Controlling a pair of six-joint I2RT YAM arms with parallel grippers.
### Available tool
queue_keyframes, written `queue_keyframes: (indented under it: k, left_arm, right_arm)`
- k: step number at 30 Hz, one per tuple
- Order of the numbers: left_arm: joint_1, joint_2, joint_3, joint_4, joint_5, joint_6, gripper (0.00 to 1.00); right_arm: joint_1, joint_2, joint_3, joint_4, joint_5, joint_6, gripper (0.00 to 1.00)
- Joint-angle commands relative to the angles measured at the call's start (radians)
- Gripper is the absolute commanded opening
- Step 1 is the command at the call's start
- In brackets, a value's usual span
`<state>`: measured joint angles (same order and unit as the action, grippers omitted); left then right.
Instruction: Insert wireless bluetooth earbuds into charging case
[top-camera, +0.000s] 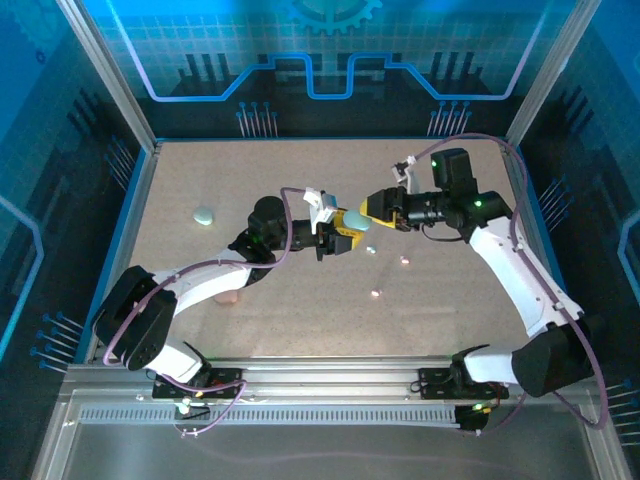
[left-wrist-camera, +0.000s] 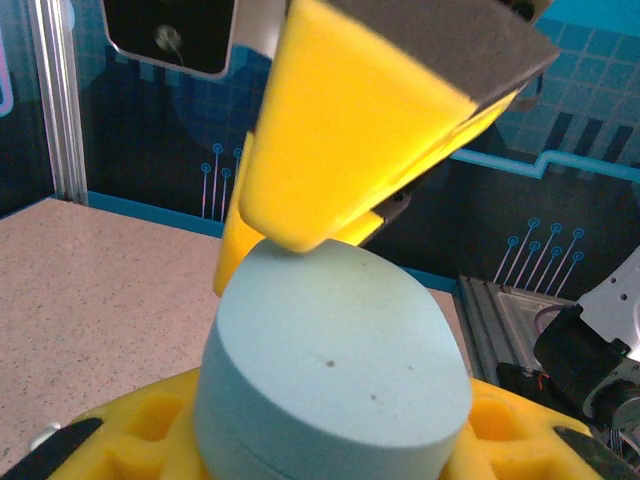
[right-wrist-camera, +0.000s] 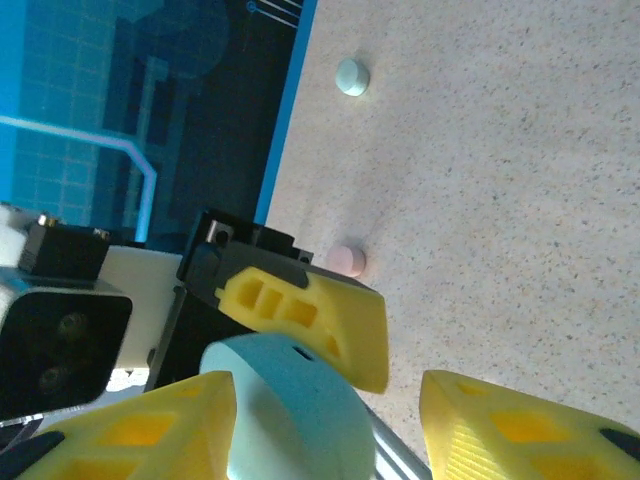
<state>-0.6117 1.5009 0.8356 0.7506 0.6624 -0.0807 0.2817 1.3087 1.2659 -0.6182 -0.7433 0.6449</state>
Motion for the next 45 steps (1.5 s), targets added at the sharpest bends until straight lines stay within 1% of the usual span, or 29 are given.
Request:
queue_keyframes:
  k: [1, 8, 15, 17, 19, 23, 28, 32, 34, 37, 39, 43, 45]
  left_arm:
    - [-0.004, -0.015, 0.035, 0.051, 0.02, -0.019, 0.35]
    - [-0.004, -0.014, 0.037, 0.064, 0.022, -0.03, 0.36]
    - [-0.005, -0.009, 0.045, 0.064, 0.023, -0.035, 0.36]
    - [-0.003, -0.007, 0.048, 0.065, 0.028, -0.039, 0.36]
    - [-0.004, -0.005, 0.049, 0.064, 0.029, -0.042, 0.36]
    - [-0.003, -0.002, 0.056, 0.05, 0.028, -0.042, 0.38]
    - [-0.004, -0.003, 0.056, 0.041, 0.023, -0.035, 0.39]
    - [-0.005, -0.004, 0.055, 0.039, 0.02, -0.03, 0.39]
    - [-0.004, -0.008, 0.054, 0.038, 0.019, -0.029, 0.42]
    - [-0.004, -0.011, 0.05, 0.032, 0.014, -0.023, 0.43]
    - [-0.004, -0.013, 0.047, 0.027, 0.01, -0.015, 0.47]
    - [-0.004, -0.014, 0.043, 0.01, -0.001, 0.0, 0.51]
    - [-0.005, -0.014, 0.041, -0.005, -0.011, 0.012, 0.52]
  right_arm:
    - [-0.028, -0.033, -0.056, 0.1, -0.145, 0.046, 0.54]
    - [-0.032, -0.018, -0.107, 0.192, -0.261, 0.094, 0.55]
    - [-0.013, 0.0, -0.113, 0.217, -0.309, 0.094, 0.49]
    - [-0.01, 0.002, -0.112, 0.225, -0.298, 0.096, 0.47]
    - [-0.009, 0.01, -0.114, 0.231, -0.292, 0.1, 0.38]
    - [-0.005, 0.018, -0.116, 0.235, -0.291, 0.1, 0.3]
    - [-0.014, 0.014, -0.12, 0.241, -0.274, 0.1, 0.24]
    - [-0.017, 0.009, -0.123, 0.248, -0.266, 0.102, 0.23]
    - [-0.022, 0.008, -0.124, 0.242, -0.266, 0.096, 0.22]
    - [-0.03, 0.002, -0.126, 0.24, -0.26, 0.094, 0.21]
    - [-0.034, -0.006, -0.128, 0.25, -0.255, 0.1, 0.21]
    - [-0.038, -0.017, -0.131, 0.271, -0.248, 0.116, 0.2]
    - [-0.038, -0.023, -0.131, 0.277, -0.246, 0.12, 0.2]
